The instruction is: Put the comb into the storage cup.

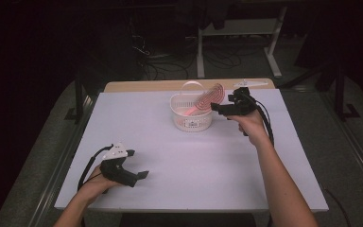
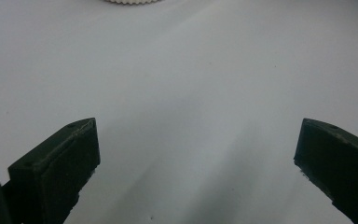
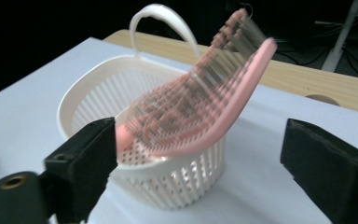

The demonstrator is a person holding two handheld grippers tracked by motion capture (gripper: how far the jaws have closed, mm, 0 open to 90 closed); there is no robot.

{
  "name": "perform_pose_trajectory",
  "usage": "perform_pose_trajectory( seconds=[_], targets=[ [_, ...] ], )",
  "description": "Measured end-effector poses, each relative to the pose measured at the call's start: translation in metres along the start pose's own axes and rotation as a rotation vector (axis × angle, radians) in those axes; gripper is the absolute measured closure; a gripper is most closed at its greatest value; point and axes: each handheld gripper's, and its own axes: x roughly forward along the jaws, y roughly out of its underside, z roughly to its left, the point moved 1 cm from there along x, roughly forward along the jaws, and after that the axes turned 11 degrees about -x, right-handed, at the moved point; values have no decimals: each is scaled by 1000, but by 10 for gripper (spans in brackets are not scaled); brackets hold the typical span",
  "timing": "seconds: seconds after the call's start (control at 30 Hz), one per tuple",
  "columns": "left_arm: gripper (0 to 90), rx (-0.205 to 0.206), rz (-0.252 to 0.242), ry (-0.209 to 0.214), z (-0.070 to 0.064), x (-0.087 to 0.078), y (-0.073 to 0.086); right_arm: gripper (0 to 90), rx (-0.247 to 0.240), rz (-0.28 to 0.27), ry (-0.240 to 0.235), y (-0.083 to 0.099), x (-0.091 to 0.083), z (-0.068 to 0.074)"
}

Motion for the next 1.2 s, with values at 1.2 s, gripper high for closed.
perform_pose_trajectory(
  seconds=[1.2],
  targets=[
    [0,4,-26,-3,4,-5,-1,0,-179,90,-97,60,-25,59]
  ],
)
